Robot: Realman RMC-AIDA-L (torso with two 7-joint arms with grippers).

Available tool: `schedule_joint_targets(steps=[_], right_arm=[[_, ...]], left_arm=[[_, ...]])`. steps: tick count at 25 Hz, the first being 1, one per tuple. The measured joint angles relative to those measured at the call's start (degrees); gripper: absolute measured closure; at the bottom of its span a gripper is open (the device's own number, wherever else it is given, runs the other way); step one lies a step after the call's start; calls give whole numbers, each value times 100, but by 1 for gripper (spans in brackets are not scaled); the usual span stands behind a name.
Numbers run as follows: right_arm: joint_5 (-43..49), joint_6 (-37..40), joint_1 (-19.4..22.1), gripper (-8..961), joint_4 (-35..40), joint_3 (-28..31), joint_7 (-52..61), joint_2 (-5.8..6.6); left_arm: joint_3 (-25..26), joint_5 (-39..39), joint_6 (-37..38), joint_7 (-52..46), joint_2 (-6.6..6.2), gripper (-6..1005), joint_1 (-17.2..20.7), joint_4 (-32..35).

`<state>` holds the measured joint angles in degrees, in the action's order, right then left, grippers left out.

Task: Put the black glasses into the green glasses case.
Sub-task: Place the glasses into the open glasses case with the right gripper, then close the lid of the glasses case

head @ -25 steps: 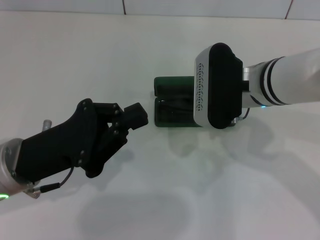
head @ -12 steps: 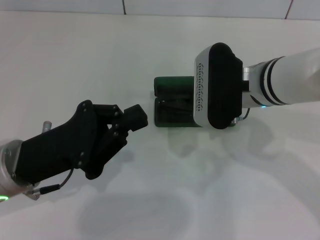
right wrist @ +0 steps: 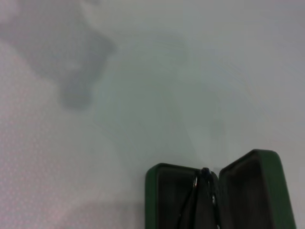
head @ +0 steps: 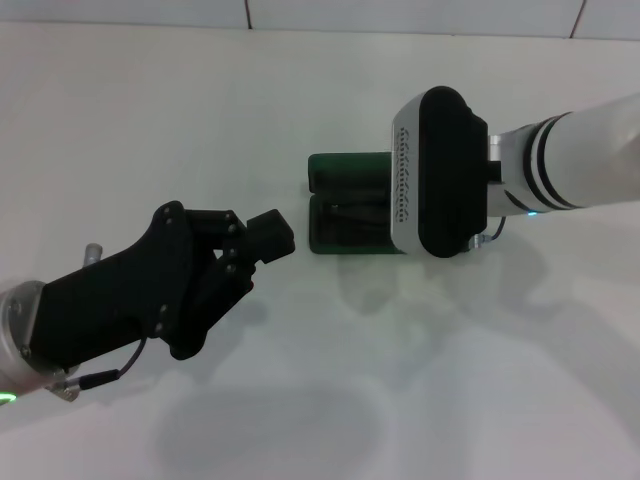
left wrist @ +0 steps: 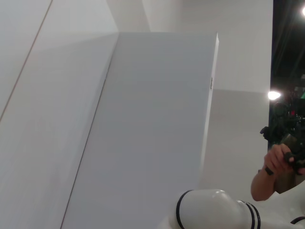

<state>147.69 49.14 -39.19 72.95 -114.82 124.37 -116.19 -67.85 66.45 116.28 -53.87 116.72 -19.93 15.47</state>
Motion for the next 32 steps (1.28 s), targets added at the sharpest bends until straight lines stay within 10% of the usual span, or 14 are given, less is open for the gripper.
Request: schedule_joint_targets(steps=[25, 32], right_arm=[[-472, 311, 553, 734, 735, 283, 68, 0], [-2309, 1364, 979, 729, 1038, 1773, -281, 4]], left_arm=[[6, -13, 0, -142, -83, 956, -45, 71], [447, -135, -53, -429, -259, 956, -257, 123]])
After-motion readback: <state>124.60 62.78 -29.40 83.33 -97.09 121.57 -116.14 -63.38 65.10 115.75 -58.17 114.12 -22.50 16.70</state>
